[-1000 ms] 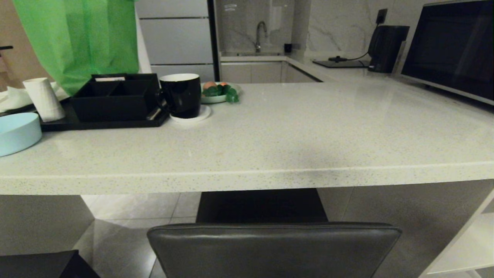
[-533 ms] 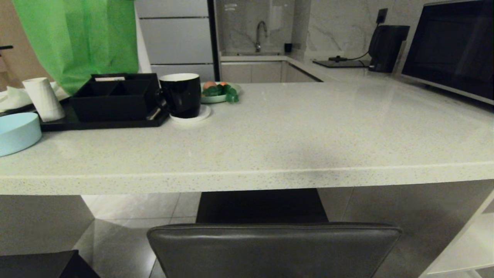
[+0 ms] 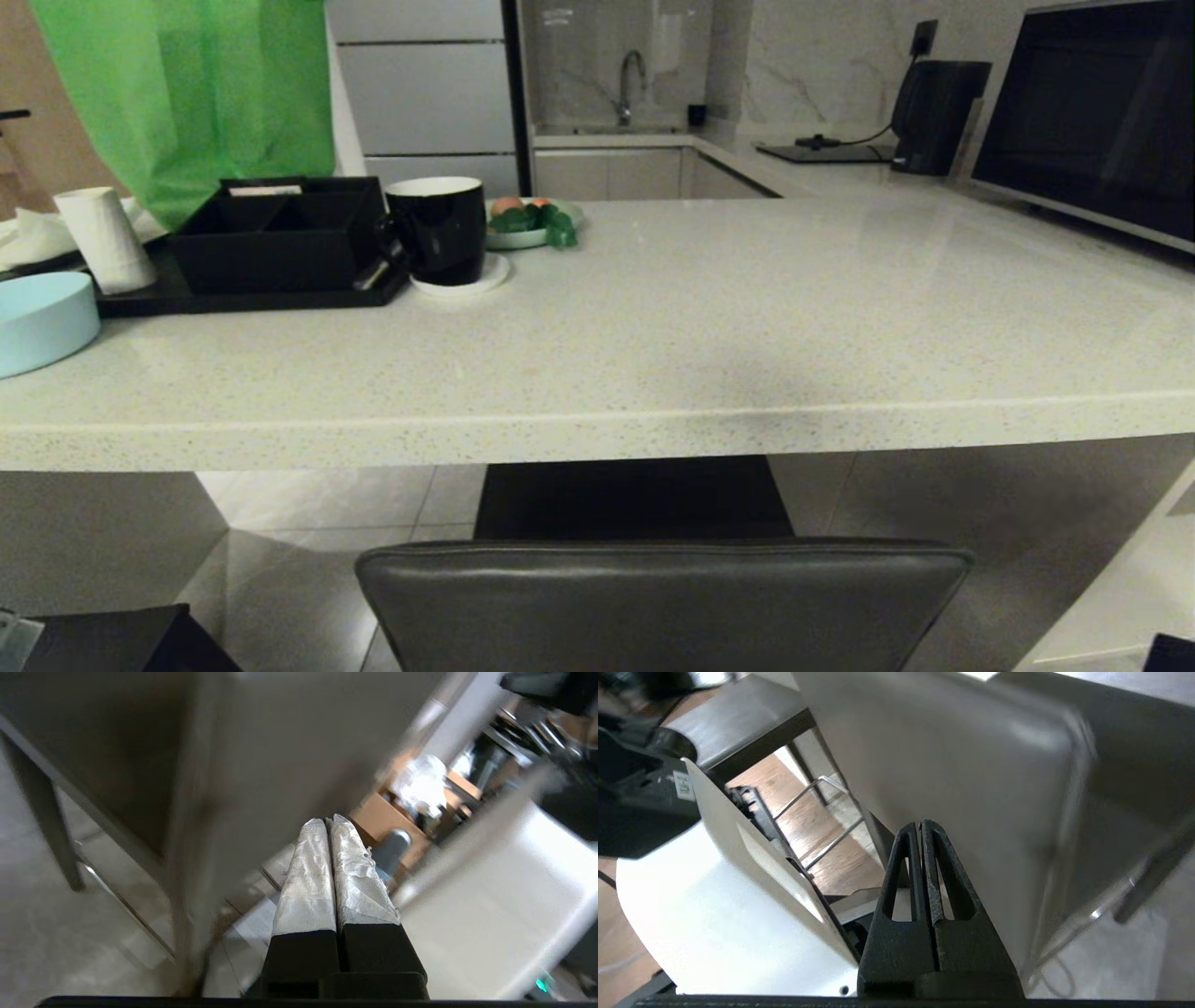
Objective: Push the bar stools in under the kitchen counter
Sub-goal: Pull the gray chair out from under the dining table
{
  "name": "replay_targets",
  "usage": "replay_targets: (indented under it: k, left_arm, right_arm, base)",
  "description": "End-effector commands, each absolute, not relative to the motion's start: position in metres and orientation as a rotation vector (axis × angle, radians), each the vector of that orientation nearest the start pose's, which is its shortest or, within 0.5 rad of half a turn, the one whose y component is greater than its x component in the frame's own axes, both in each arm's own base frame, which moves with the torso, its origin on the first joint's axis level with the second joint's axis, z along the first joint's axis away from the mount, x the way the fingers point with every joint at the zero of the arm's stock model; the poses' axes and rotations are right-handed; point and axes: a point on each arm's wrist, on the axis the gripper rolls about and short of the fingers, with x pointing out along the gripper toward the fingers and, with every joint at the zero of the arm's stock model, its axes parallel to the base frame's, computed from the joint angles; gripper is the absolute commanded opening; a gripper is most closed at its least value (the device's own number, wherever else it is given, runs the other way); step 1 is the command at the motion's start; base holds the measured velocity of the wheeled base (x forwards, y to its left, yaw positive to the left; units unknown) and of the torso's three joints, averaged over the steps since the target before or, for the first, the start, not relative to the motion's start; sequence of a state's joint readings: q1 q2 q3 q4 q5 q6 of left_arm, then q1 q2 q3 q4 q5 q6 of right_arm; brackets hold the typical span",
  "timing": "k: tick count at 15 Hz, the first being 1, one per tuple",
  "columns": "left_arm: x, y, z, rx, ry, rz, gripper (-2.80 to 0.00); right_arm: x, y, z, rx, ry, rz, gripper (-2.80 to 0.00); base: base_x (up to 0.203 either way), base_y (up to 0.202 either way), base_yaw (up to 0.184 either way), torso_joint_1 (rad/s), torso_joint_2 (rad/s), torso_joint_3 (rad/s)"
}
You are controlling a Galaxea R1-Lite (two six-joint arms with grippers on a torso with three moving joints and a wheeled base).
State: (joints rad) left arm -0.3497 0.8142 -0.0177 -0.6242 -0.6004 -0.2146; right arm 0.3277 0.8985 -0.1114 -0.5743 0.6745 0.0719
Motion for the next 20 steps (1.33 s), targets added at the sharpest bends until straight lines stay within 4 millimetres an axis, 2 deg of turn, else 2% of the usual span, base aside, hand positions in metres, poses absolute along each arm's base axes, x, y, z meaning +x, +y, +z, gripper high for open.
replay_targets:
  k: [1, 5, 8, 9, 10, 14, 18, 20]
  left_arm:
    - [0.086, -0.044, 0.128, -0.227, 0.318, -0.93, -2.8]
    - [0.108, -0.043, 0.117, -0.145, 0.329, -0.984, -2.8]
    - [0.11, -0.041, 0.115, -0.128, 0.326, -1.02, -2.8]
    - [0.111, -0.041, 0.115, -0.127, 0.321, -1.024, -2.8]
    - [0.113, -0.04, 0.116, -0.128, 0.319, -1.017, 0.0]
    - [0.119, -0.038, 0.107, -0.128, 0.369, -0.994, 0.0]
    - [0.145, -0.032, 0.099, -0.112, 0.373, -0.936, 0.0]
    - [0.158, -0.031, 0.094, -0.105, 0.351, -0.921, 0.0]
  right_arm:
    - [0.101, 0.048, 0.139, 0.096, 0.315, 1.05, -2.8]
    - [0.118, 0.043, 0.136, 0.095, 0.292, 1.097, -2.8]
    - [0.113, 0.042, 0.132, 0.095, 0.295, 1.109, -2.8]
    - [0.111, 0.042, 0.13, 0.097, 0.301, 1.113, -0.68]
    - [0.111, 0.042, 0.131, 0.094, 0.296, 1.112, 0.0]
    - [0.109, 0.041, 0.127, 0.097, 0.344, 1.11, 0.0]
    - [0.127, 0.04, 0.141, 0.095, 0.359, 1.066, 0.0]
    - [0.138, 0.037, 0.14, 0.076, 0.381, 1.043, 0.0]
  base:
    - [0.0, 0.0, 0.0, 0.0, 0.0, 0.0]
    - [0.0, 0.0, 0.0, 0.0, 0.0, 0.0]
    - [0.0, 0.0, 0.0, 0.0, 0.0, 0.0]
    - [0.0, 0.0, 0.0, 0.0, 0.0, 0.0]
    - [0.0, 0.0, 0.0, 0.0, 0.0, 0.0]
    - [0.0, 0.0, 0.0, 0.0, 0.0, 0.0]
    - [0.0, 0.0, 0.0, 0.0, 0.0, 0.0]
    - [0.0, 0.0, 0.0, 0.0, 0.0, 0.0]
